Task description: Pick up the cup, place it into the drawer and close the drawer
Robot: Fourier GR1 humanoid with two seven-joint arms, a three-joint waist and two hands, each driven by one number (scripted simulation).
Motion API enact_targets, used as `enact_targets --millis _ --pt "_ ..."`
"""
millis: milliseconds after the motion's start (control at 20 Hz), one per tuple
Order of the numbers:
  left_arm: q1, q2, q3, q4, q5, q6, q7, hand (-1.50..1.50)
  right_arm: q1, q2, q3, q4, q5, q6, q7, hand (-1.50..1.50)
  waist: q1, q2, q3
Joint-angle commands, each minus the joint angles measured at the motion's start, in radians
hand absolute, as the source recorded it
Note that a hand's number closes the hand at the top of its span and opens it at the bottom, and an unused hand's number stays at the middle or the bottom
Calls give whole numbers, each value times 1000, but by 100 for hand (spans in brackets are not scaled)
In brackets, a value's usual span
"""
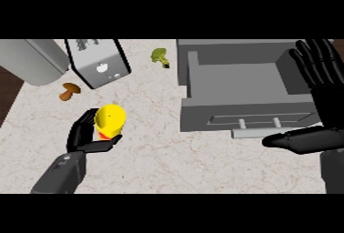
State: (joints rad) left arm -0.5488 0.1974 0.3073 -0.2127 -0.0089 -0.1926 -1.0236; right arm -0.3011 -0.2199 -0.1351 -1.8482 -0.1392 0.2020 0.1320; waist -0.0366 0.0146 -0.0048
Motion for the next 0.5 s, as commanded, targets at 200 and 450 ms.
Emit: enact_targets --millis 200,450 --pt "-10 -18 37 -47 24 -1 -197 150 16 15 11 -2 10 -4 -16 -150 5 -1 0" --pt "-11 -59 87 -67 74 70 -207 150 31 7 -14 14 0 5 -36 -150 13 -5 2"
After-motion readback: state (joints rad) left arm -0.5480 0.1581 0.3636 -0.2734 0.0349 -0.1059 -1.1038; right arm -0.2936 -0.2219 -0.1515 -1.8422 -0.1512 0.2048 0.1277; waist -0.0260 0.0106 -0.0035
